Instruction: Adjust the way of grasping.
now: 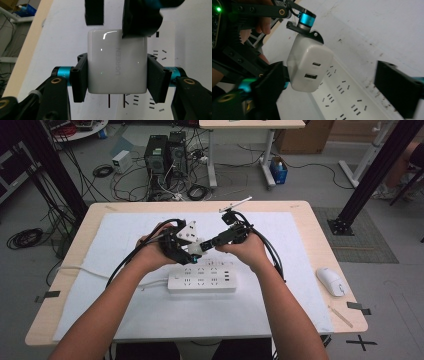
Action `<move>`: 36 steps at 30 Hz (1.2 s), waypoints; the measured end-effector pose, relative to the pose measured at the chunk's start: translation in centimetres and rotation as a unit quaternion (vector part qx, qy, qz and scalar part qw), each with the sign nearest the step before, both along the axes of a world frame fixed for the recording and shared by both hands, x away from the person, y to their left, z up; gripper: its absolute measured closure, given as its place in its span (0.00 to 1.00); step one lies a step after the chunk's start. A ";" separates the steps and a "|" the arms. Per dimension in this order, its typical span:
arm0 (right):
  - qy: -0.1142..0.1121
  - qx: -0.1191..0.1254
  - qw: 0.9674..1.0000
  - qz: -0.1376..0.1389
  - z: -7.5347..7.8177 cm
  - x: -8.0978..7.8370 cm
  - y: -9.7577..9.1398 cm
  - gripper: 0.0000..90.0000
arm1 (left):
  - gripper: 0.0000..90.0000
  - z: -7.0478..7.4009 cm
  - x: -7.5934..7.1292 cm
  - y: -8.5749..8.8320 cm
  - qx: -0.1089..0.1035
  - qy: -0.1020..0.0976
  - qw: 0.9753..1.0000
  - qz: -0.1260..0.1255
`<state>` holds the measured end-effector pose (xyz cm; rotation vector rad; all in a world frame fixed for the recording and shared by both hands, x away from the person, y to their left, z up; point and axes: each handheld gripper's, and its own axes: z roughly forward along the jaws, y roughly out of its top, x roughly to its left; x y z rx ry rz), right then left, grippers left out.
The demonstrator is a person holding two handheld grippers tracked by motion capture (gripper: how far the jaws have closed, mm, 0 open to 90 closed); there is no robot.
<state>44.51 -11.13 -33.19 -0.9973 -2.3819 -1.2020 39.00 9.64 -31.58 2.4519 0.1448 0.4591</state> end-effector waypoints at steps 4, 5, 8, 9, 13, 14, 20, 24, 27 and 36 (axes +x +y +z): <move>0.008 0.006 1.000 -0.005 -0.2 0.1 0.2 0.16 | 0.47 0.0 -0.1 -0.1 -0.002 -0.009 1.000 -0.004; 0.016 0.017 1.000 -0.004 -0.2 0.1 0.3 0.16 | 0.47 0.0 -0.2 -0.3 -0.002 -0.013 1.000 -0.003; 0.027 0.026 0.999 -0.004 -0.3 0.1 0.5 0.19 | 0.47 0.0 -0.3 -0.4 0.000 -0.016 1.000 -0.005; 0.032 0.029 0.999 -0.004 -0.4 0.1 0.5 0.19 | 0.47 0.0 -0.3 -0.4 -0.003 -0.014 1.000 -0.004; 0.045 0.045 0.998 -0.006 -0.6 0.2 0.5 0.28 | 0.47 0.2 -0.4 -0.5 -0.009 -0.018 1.000 -0.004; 0.046 0.046 0.998 -0.006 -0.6 0.2 0.5 0.28 | 0.47 0.2 -0.4 -0.5 -0.009 -0.022 1.000 -0.005; 0.056 0.060 0.997 -0.006 -0.9 0.2 0.7 0.36 | 0.47 0.2 -0.5 -0.6 -0.008 -0.025 1.000 -0.005; 0.060 0.067 0.996 -0.007 -1.0 0.2 0.7 0.39 | 0.47 0.2 -0.5 -0.7 -0.008 -0.027 1.000 -0.006; 0.064 0.069 0.995 -0.010 -1.1 0.2 0.7 0.42 | 0.47 0.1 -0.5 -0.7 -0.004 -0.030 1.000 -0.004; 0.082 0.089 0.993 -0.009 -1.5 0.3 0.8 0.49 | 0.47 0.1 -0.6 -0.9 -0.002 -0.037 0.999 -0.002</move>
